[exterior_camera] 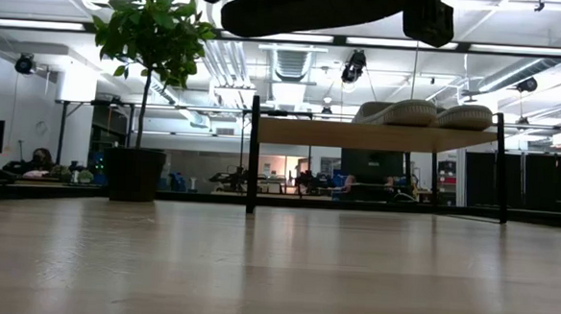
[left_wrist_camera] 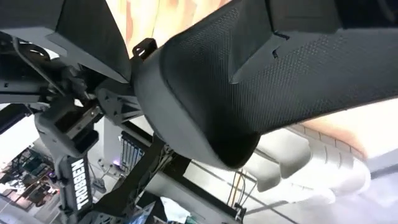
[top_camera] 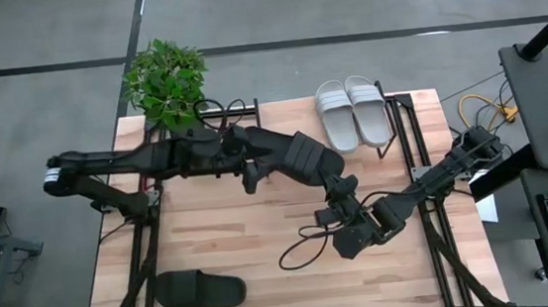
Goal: Pick and place slides into the shelf
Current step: Put the top black slide on the shelf
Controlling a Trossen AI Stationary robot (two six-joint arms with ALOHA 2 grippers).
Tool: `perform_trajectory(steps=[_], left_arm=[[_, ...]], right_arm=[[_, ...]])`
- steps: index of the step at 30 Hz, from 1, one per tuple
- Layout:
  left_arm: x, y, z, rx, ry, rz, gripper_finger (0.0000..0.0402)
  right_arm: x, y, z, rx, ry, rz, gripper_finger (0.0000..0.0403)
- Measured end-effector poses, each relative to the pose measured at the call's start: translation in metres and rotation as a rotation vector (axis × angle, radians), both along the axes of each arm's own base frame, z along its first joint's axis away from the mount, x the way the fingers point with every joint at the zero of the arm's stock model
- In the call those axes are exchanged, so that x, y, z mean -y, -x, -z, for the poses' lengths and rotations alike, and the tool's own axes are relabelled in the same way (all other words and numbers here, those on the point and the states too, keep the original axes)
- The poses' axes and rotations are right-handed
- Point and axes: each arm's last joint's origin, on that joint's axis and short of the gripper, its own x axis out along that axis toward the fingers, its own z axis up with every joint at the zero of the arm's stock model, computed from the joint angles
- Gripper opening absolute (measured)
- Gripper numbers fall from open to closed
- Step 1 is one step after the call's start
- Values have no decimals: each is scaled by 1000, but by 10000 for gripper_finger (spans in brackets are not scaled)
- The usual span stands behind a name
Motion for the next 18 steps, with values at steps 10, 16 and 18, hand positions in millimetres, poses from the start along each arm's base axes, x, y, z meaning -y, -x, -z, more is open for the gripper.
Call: perform_trajectory(steps=[10, 16, 18], left_arm=[[-8, -24, 2, -19, 47, 66, 256], [-13, -41, 7, -41, 63, 105, 256], [-13, -46, 9, -52, 63, 115, 251]], right_arm=[[0, 0, 0, -1, -1, -2, 40], [0, 0, 0, -1, -1, -1, 40], [0, 0, 0, 0, -1, -1, 40]])
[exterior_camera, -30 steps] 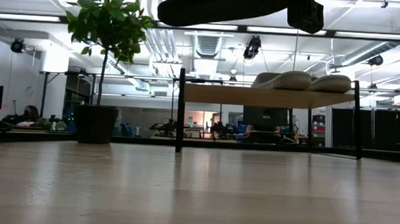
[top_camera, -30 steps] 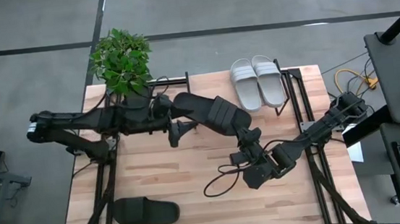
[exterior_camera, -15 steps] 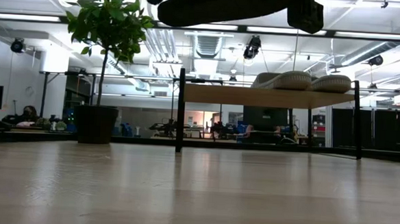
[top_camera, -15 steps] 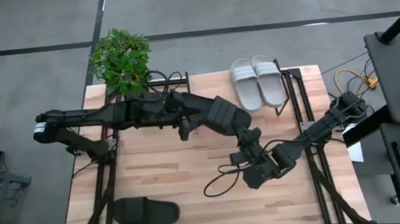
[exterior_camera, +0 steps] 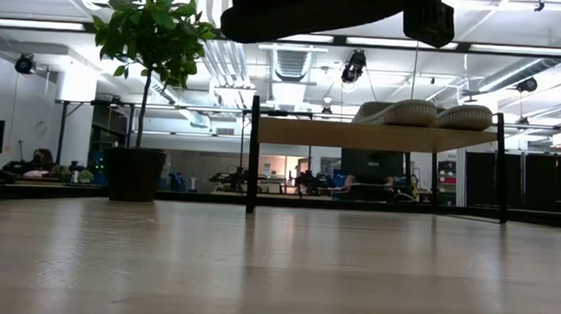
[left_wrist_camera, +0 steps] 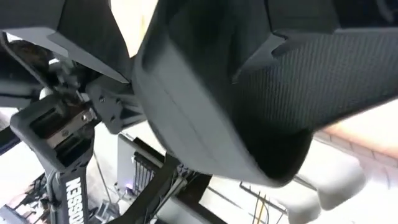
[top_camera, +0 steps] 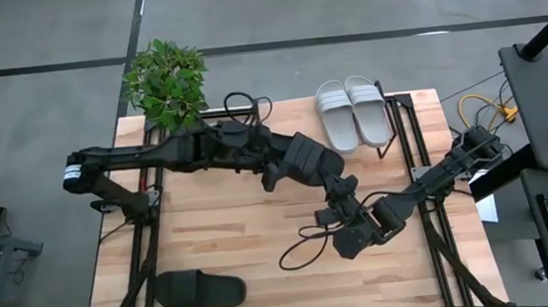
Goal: Pick and place slides into the shelf
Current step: Put the top black slide on the shelf
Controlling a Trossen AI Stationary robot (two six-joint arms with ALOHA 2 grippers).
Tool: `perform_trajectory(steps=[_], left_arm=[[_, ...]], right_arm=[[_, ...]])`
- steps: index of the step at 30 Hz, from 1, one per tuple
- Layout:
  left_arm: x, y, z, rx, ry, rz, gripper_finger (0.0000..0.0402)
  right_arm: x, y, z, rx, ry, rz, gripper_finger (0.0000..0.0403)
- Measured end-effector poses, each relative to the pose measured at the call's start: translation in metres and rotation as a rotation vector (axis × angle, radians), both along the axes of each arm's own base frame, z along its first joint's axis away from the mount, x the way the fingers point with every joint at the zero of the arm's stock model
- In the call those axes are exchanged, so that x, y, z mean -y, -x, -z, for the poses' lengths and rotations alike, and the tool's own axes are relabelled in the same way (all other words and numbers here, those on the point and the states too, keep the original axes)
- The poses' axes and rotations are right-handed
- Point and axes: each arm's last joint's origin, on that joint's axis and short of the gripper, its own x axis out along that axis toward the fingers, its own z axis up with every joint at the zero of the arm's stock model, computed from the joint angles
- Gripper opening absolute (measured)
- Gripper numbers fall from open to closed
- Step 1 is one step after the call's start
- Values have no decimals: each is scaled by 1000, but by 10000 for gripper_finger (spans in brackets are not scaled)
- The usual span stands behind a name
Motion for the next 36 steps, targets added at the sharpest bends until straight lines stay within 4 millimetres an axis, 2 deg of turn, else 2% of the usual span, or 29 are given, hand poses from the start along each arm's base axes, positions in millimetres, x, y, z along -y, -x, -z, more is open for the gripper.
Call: perform_trajectory(steps=[5, 8, 12, 14, 24, 31, 36], left_arm=[[-2, -6, 0, 7, -24, 6, 198], [-2, -4, -1, 11, -46, 20, 141], [-2, -1, -5, 25, -106, 49, 44], [-1, -1, -5, 24, -108, 63, 14], [-2, 0, -6, 32, -109, 123, 2], [-2, 9, -8, 9, -97, 166, 1], [-1, 21, -13, -7, -98, 176, 1]], right_arm=[[0, 0, 0, 1, 1, 1, 40], [0, 0, 0, -1, 0, -1, 40], [0, 0, 0, 0, -1, -1, 40], [0, 0, 0, -1, -3, -3, 40], [-1, -1, -4, 19, -14, -4, 41], [-1, -1, -7, 43, -20, 4, 119], [-1, -1, -7, 48, -17, 10, 137]])
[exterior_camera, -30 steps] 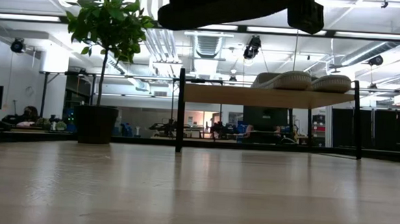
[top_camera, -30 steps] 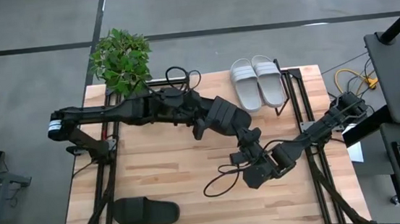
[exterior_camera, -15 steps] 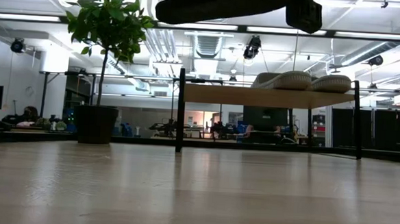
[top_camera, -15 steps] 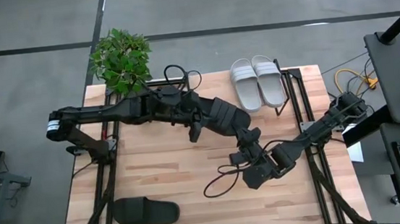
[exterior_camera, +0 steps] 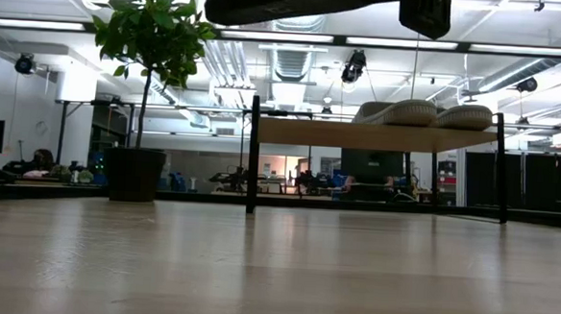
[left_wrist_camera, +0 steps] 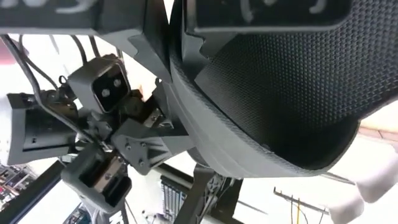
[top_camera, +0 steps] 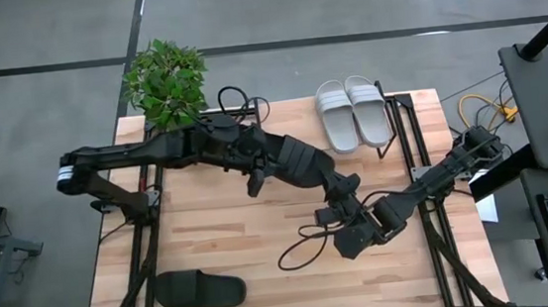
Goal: Pick and place slides into the shelf
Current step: Put the top black slide on the shelf
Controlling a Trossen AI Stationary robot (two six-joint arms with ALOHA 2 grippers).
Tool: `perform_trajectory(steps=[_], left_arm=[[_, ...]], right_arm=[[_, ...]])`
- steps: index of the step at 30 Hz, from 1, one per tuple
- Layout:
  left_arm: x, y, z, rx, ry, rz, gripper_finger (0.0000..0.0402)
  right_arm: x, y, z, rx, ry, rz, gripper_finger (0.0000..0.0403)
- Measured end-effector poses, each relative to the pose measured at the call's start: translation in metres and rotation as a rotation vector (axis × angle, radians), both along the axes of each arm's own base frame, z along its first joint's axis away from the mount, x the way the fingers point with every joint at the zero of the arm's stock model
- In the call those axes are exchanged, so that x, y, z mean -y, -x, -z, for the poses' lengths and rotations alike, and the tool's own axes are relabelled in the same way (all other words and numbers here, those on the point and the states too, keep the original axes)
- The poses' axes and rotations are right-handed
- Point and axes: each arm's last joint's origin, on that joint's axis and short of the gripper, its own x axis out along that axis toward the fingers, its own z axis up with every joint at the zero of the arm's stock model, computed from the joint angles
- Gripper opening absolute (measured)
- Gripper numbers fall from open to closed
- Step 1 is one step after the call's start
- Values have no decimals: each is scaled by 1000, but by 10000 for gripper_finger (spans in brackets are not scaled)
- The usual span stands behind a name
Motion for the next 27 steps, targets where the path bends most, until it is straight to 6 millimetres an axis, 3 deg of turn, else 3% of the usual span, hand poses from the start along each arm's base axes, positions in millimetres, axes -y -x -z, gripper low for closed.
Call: perform_trajectory(steps=[15, 27], left_arm=[[5, 57, -14, -136, 29, 47, 0], [6, 68, -2, -260, 53, 51, 0]], right_arm=[[-4, 2, -1, -9, -1, -20, 120], [-9, 10, -16, 71, -64, -68, 94]])
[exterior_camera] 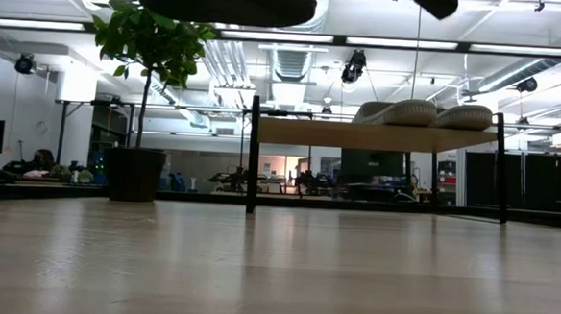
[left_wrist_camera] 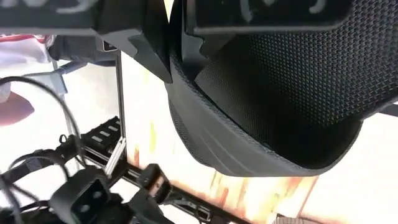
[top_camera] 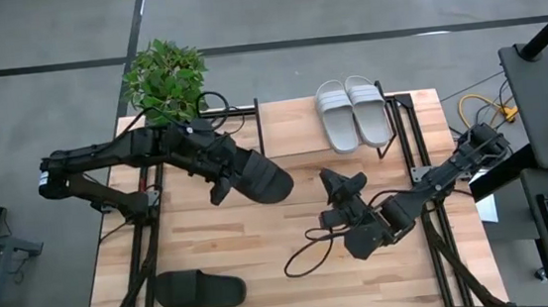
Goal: Pick and place slides into the shelf
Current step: Put the top black slide on the shelf
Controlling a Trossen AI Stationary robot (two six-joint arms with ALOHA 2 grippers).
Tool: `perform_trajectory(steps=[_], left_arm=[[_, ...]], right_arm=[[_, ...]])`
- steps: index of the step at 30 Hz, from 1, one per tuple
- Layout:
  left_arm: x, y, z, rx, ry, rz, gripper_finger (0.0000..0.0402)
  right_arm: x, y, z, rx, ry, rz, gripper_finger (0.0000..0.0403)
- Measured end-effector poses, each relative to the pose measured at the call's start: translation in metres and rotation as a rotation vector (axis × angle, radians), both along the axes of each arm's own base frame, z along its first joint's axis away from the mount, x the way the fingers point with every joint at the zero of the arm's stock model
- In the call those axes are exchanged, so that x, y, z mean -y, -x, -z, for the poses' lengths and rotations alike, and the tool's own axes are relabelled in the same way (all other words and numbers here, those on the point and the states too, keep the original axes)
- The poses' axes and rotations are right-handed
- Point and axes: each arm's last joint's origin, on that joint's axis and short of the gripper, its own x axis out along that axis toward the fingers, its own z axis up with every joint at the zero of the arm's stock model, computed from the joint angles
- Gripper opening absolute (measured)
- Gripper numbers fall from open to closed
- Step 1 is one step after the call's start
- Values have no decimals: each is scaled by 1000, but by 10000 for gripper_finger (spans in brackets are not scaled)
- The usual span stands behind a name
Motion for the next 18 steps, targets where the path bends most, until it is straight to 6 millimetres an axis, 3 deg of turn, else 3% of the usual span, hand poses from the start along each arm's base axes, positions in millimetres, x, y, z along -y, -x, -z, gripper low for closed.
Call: perform_trajectory(steps=[7, 13, 18], left_arm=[[0, -8, 7, -31, 16, 21, 0], [2, -14, 4, 32, 43, 69, 0], [2, -15, 5, 27, 54, 83, 0]], right_arm=[[-10, -2, -14, 61, -185, -269, 76], [-9, -4, -25, 84, -227, -382, 71], [-9, -6, -27, 86, -220, -409, 92]])
